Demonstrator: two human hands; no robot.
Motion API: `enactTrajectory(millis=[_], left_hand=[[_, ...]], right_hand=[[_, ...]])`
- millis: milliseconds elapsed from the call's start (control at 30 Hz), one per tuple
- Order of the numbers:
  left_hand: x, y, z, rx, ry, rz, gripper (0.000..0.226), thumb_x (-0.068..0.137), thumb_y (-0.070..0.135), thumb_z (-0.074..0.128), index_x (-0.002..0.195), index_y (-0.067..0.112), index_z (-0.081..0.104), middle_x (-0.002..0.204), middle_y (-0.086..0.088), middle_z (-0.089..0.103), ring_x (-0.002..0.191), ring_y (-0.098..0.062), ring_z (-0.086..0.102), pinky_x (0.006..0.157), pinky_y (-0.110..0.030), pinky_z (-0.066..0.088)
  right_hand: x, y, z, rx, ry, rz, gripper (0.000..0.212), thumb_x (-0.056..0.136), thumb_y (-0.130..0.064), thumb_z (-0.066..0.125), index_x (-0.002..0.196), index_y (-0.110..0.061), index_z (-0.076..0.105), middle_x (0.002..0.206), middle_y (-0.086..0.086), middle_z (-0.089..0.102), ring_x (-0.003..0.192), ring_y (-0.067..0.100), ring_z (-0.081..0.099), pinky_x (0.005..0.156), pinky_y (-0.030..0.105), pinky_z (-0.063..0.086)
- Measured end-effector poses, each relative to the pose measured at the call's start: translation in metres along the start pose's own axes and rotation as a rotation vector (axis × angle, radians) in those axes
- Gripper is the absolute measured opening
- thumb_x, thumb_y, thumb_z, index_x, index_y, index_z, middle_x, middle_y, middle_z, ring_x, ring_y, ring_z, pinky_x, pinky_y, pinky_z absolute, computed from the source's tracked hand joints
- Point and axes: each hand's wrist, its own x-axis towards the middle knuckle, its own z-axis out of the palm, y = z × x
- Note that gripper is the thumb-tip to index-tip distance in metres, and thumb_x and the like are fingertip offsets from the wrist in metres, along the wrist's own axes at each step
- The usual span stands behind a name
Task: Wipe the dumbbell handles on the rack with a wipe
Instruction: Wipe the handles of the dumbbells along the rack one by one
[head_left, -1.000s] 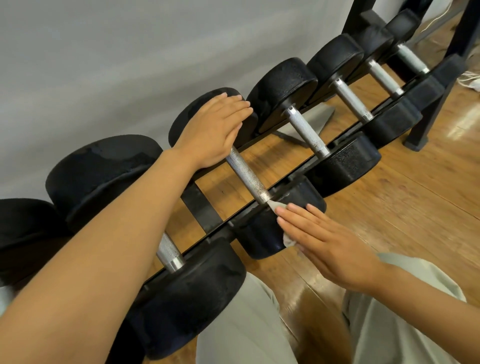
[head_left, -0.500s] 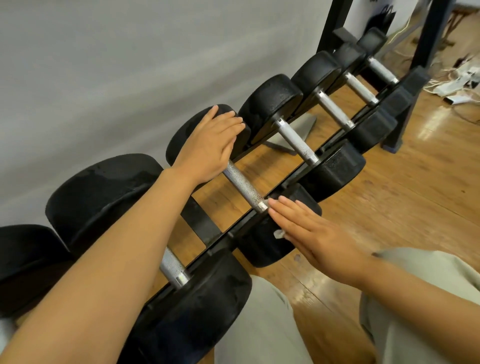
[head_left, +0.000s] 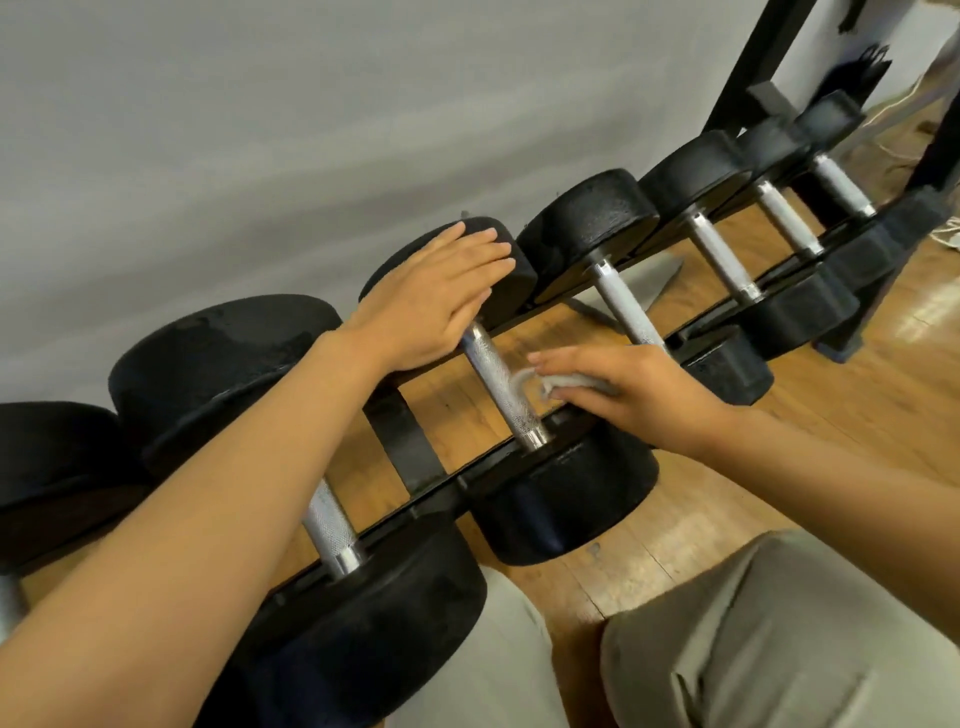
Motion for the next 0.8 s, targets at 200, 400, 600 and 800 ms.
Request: enactTrajectory(millis=[200,400,600,800], left_hand=[[-0.011,-0.007,-0.012,0.042,0.007,-0.116,0.052,0.105,0.029,0.025,0.152,0.009,0.033,0.16,-0.007,0.027,0.15,-0.017,0.014,0.121,-0.018,-0.003],[-0.022,-0.015,-0.021,0.04,-0.104,-0.125,0.054,0.105,0.031,0.022,0.155,0.01,0.025,0.163,-0.005,0.018,0.149,-0.012,0.006,0.118,-0.013,-0.007],[-0.02,-0.017,-0.021,0.005,-0.118,-0.139,0.056,0.104,0.034,0.022,0.155,0.012,0.026,0.163,-0.003,0.017,0.149,-0.01,0.004,0.119,-0.015,-0.004],[-0.018,-0.015,-0.021,0.01,-0.11,-0.145,0.054,0.105,0.032,0.023,0.154,0.011,0.026,0.163,-0.003,0.017,0.148,-0.007,0.004,0.118,-0.014,-0.005]], right_hand=[[0.059,0.031,0.022,-0.283,-0.176,-0.442,0.035,0.096,-0.024,0.049,0.117,-0.006,0.069,0.129,0.011,0.063,0.124,0.024,0.057,0.099,0.037,0.05],[0.061,0.064,0.028,-0.397,-0.488,-0.576,0.048,0.105,-0.033,0.027,0.144,-0.013,0.046,0.154,0.003,0.037,0.147,0.015,0.022,0.123,0.033,0.008],[0.065,0.069,0.022,-0.442,-0.699,-0.836,0.049,0.094,-0.013,0.036,0.141,-0.013,0.051,0.148,0.003,0.046,0.142,0.016,0.034,0.121,0.037,0.017],[0.093,0.063,0.031,-0.567,-0.471,-0.783,0.045,0.092,-0.008,0.037,0.13,-0.01,0.062,0.132,0.009,0.062,0.126,0.021,0.056,0.115,0.038,0.029]])
